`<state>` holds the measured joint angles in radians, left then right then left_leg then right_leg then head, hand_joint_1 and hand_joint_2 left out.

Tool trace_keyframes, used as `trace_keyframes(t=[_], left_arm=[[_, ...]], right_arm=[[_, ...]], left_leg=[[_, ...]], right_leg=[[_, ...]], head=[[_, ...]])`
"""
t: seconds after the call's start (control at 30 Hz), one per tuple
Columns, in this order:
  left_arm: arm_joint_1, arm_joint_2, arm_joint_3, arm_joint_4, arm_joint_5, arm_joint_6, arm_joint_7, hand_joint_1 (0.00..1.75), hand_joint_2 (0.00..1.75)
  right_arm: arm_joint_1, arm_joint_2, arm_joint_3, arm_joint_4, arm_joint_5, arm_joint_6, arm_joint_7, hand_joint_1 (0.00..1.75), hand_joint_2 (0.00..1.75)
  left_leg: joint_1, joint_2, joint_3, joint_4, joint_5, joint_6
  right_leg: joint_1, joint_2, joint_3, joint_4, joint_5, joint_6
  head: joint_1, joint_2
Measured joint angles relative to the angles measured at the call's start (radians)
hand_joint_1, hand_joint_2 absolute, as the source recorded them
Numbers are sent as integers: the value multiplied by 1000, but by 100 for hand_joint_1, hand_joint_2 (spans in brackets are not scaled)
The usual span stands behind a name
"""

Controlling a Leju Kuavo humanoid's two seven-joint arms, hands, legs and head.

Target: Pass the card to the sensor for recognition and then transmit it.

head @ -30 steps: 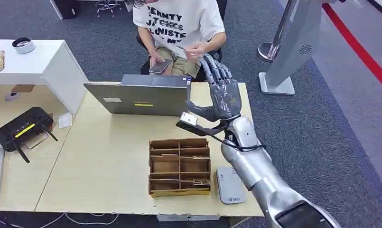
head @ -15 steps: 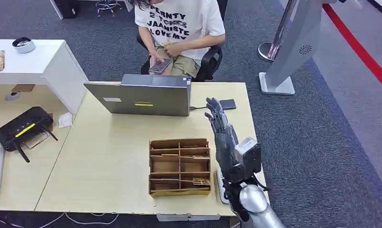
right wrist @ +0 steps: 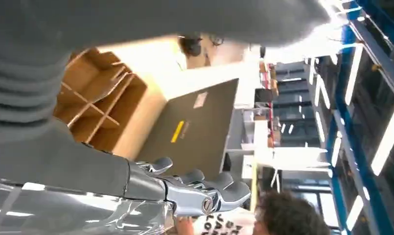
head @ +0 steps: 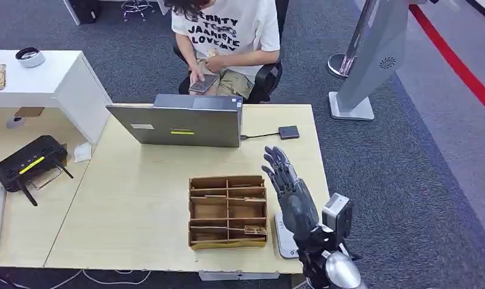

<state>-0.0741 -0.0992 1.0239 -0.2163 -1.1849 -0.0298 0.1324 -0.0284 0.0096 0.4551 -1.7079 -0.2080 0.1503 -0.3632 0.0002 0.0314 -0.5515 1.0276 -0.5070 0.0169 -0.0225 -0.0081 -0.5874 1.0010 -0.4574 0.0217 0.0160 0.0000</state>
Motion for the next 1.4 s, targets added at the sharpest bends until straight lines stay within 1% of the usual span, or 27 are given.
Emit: trace_keyframes(t=[0.07,0.17,0.27,0.37,0.47,0.57,0.67,0.83,0.87,0.9,1.13,1.4], left_arm=[[0,0,0,0,0,0,-3,0,0],[0,0,2,0,0,1,-5,0,0],[0,0,3,0,0,1,-5,0,0],[0,0,7,0,0,1,-4,0,0],[0,0,8,0,0,0,-2,0,0],[0,0,9,0,-3,0,1,0,0],[0,0,9,0,-6,-1,5,0,0],[0,0,9,0,-8,-1,6,0,0],[0,0,9,0,-8,-1,6,0,0],[0,0,9,0,-8,-1,6,0,0],[0,0,10,0,-12,-1,13,0,0],[0,0,20,0,-17,-4,15,0,0]], right_arm=[[-3,-9,2,10,59,-10,-5,0,175],[-11,-18,15,20,207,-73,-27,0,175],[-20,-22,44,28,363,-152,-23,0,175],[-32,-22,90,43,561,-268,-9,0,175],[-46,-23,141,64,711,-360,4,0,175],[-63,-27,195,98,904,-479,45,0,175],[-83,-34,240,145,990,-542,81,0,175],[-95,-44,280,194,1011,-561,95,2,175],[-97,-45,284,198,1012,-563,96,150,175],[-100,-46,288,204,1013,-564,98,175,175],[-112,-57,296,260,1081,-617,155,175,175],[-111,-68,290,310,1120,-642,188,175,175]], left_leg=[[0,0,0,0,0,0],[0,0,0,0,0,0],[0,0,0,0,0,0],[0,0,0,0,0,0],[0,0,0,0,0,0],[1,0,0,0,0,0],[1,0,0,0,0,0],[0,0,0,0,0,0],[1,0,0,0,0,0],[0,0,0,0,0,0],[1,0,0,0,0,0],[0,0,0,0,0,0]], right_leg=[[0,0,0,0,0,0],[0,0,0,0,0,0],[0,0,0,0,0,0],[0,0,0,0,0,0],[0,0,0,0,0,0],[0,0,0,0,0,0],[0,0,0,0,0,0],[0,0,0,0,0,0],[0,0,0,0,0,0],[0,0,0,0,0,0],[0,0,0,0,0,0],[0,0,0,0,0,0]], head=[[0,0],[0,0],[0,0],[0,0],[0,0],[0,0],[0,0],[0,0],[0,0],[0,0],[0,0],[0,0]])
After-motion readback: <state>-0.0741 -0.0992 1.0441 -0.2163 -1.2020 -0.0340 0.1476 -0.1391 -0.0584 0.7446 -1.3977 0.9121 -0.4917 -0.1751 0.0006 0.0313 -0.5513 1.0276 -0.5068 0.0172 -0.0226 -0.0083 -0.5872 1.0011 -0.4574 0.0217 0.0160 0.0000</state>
